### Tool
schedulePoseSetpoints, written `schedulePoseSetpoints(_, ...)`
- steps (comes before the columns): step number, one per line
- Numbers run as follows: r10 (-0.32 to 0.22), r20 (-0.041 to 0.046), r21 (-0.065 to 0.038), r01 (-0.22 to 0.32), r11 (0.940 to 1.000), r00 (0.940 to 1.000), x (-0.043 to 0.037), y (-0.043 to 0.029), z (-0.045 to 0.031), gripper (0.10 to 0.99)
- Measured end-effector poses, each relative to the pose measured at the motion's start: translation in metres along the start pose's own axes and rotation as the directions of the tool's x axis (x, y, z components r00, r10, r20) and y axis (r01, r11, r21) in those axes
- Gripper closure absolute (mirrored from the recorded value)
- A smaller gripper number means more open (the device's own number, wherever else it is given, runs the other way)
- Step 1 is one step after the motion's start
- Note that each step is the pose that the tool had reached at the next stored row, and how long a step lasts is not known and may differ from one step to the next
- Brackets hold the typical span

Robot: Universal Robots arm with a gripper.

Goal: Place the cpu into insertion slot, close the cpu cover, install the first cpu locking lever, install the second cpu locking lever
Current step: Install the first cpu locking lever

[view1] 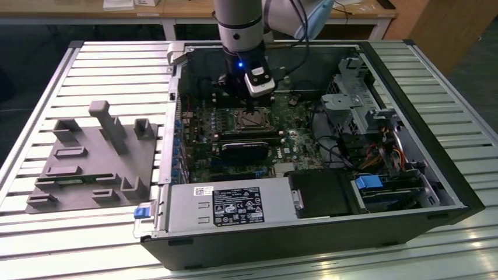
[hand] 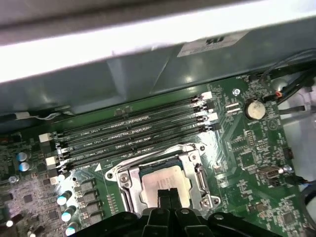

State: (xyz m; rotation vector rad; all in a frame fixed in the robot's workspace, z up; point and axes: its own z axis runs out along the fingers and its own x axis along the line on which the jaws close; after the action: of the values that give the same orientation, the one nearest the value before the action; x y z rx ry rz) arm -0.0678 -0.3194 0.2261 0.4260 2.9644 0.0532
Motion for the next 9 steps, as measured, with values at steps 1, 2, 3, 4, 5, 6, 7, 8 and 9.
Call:
schedulePoseSetpoints(1, 0.000, 0.0000, 0.000, 0.000, 1.0000, 1.0000, -0.0003, 0.0001, -0.0025, 0.980)
schedulePoseSetpoints(2, 0.000, 0.0001, 0.000, 0.000, 1.0000, 1.0000, -0.0007, 0.0003, -0.0049, 0.980)
schedulePoseSetpoints(3, 0.000, 0.0001, 0.000, 0.000, 1.0000, 1.0000, -0.0013, 0.0004, -0.0070, 0.980)
schedulePoseSetpoints(4, 0.000, 0.0003, 0.001, 0.000, 1.0000, 1.0000, -0.0020, 0.0005, -0.0090, 0.980)
schedulePoseSetpoints(5, 0.000, 0.0004, 0.002, 0.000, 1.0000, 1.0000, -0.0029, 0.0005, -0.0113, 0.980)
schedulePoseSetpoints(6, 0.000, 0.0006, 0.002, 0.000, 1.0000, 1.0000, -0.0038, 0.0006, -0.0136, 0.980)
schedulePoseSetpoints(7, 0.000, 0.0008, 0.003, 0.000, 1.0000, 1.0000, -0.0046, 0.0005, -0.0158, 0.980)
schedulePoseSetpoints(8, -0.001, 0.0010, 0.003, 0.001, 1.0000, 1.0000, -0.0054, 0.0004, -0.0180, 0.980)
schedulePoseSetpoints(9, -0.001, 0.0011, 0.004, 0.001, 1.0000, 1.0000, -0.0063, 0.0002, -0.0199, 0.980)
